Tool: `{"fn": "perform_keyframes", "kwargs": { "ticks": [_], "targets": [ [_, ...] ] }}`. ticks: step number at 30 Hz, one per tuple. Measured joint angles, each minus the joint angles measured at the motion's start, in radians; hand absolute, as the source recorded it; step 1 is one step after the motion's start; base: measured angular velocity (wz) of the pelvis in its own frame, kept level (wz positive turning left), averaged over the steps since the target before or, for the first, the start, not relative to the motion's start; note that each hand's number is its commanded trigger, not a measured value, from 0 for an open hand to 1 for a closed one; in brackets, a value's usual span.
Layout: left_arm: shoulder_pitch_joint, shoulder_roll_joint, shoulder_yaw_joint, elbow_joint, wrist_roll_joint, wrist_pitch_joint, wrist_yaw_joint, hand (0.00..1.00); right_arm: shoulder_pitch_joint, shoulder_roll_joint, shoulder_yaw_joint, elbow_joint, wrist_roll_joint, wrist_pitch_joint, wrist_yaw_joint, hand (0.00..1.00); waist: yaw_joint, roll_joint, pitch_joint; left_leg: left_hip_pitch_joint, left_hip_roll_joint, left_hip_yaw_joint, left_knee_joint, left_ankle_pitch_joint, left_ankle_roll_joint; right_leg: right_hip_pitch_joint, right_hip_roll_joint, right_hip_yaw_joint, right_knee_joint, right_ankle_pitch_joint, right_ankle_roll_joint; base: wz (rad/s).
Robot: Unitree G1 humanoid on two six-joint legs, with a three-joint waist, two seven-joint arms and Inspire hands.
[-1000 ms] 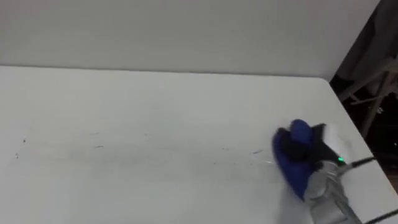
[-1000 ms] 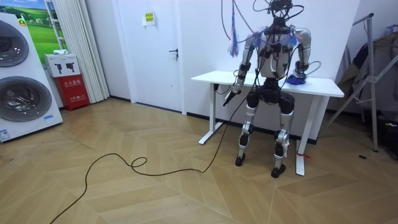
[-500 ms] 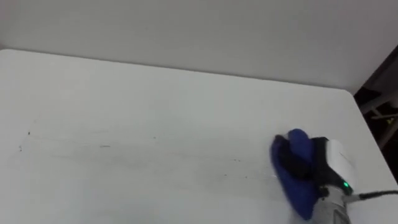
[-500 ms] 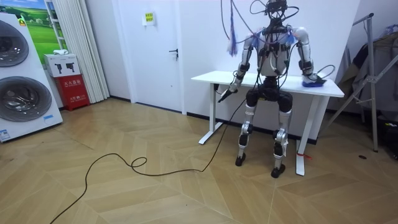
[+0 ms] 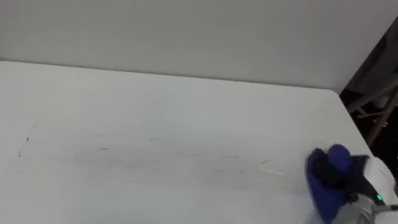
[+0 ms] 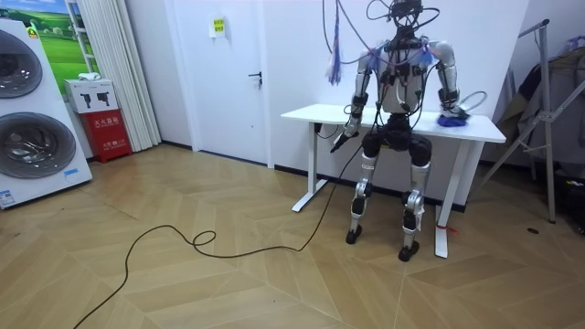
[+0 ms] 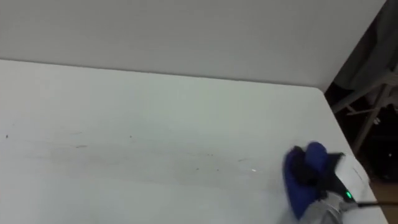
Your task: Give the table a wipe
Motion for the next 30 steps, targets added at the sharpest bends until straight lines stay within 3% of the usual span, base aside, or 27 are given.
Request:
{"fn": "perform_keyframes", "kwargs": {
  "ticks": [4, 7, 8, 9, 10, 13, 14, 22, 25, 30],
  "targets": [
    [-0.016, -0.015, -0.042, -0.013, 0.006, 0.002, -0.005, 0.00, -0.124, 0.076, 0.174, -0.039, -0.159, -0.003, 0.152, 1.00, 0.030, 0.017, 0.0144, -0.031, -0.001, -0.058, -0.013, 0.010, -0.011, -0.022, 0.014, -0.017, -0.002, -0.005, -0.011, 0.18],
    [-0.009, -0.016, -0.046, -0.014, 0.005, 0.006, -0.008, 0.00, -0.131, 0.098, 0.190, -0.046, -0.182, -0.020, 0.187, 1.00, 0.042, 0.023, 0.0160, -0.024, -0.004, -0.084, -0.023, 0.011, -0.012, -0.007, 0.014, -0.039, -0.005, -0.015, -0.014, 0.24],
    [-0.009, -0.015, -0.046, -0.015, 0.005, 0.006, -0.010, 0.00, -0.124, 0.096, 0.193, -0.053, -0.182, -0.023, 0.193, 0.77, 0.040, 0.022, 0.0159, -0.021, -0.005, -0.089, -0.027, 0.011, -0.011, -0.002, 0.014, -0.043, -0.006, -0.016, -0.016, 0.18],
    [-0.008, -0.016, -0.046, -0.026, 0.005, 0.006, -0.013, 0.00, -0.103, 0.090, 0.195, -0.076, -0.182, -0.029, 0.200, 0.73, 0.039, 0.021, 0.0164, -0.014, -0.006, -0.096, -0.031, 0.012, -0.011, 0.008, 0.014, -0.049, -0.006, -0.019, -0.021, 0.15],
    [-0.008, -0.020, -0.047, -0.045, 0.005, 0.005, -0.022, 0.00, -0.095, 0.084, 0.194, -0.088, -0.182, -0.036, 0.201, 0.62, 0.037, 0.024, 0.0188, -0.011, -0.006, -0.098, -0.034, 0.012, -0.011, 0.012, 0.014, -0.052, -0.009, -0.019, -0.021, 0.11],
    [0.004, -0.022, -0.047, -0.074, 0.004, -0.003, -0.026, 0.00, -0.086, 0.083, 0.190, -0.096, -0.183, -0.045, 0.200, 0.04, 0.028, 0.028, 0.0204, -0.012, -0.007, -0.098, -0.035, 0.010, -0.011, 0.016, 0.014, -0.052, -0.020, -0.019, -0.016, 0.00],
    [0.007, -0.021, -0.047, -0.082, 0.004, -0.003, -0.026, 0.00, -0.083, 0.082, 0.190, -0.098, -0.183, -0.047, 0.200, 0.00, 0.028, 0.028, 0.0188, -0.012, -0.007, -0.098, -0.035, 0.010, -0.011, 0.016, 0.014, -0.052, -0.020, -0.022, -0.012, 0.00],
    [0.024, -0.018, -0.050, -0.122, 0.005, -0.003, -0.036, 0.00, -0.043, 0.055, 0.189, -0.100, -0.270, -0.085, 0.192, 0.00, 0.026, 0.028, 0.0083, -0.007, -0.010, -0.104, -0.033, 0.009, -0.010, 0.020, 0.012, -0.056, -0.020, -0.024, -0.009, 0.02],
    [0.027, -0.019, -0.050, -0.122, 0.005, -0.003, -0.048, 0.00, -0.021, 0.053, 0.170, -0.100, -0.271, -0.106, 0.175, 0.00, 0.025, 0.037, 0.0094, 0.007, -0.016, -0.106, -0.035, 0.008, -0.007, 0.036, 0.005, -0.057, -0.020, -0.025, -0.007, 0.01],
    [0.027, -0.016, -0.050, -0.123, 0.006, -0.004, -0.048, 0.00, 0.024, 0.036, 0.164, -0.137, -0.256, -0.126, 0.157, 0.00, 0.020, 0.036, 0.0062, 0.009, -0.021, -0.106, -0.029, 0.004, -0.002, 0.039, 0.000, -0.058, -0.020, -0.030, 0.001, 0.00]
  ]
}}
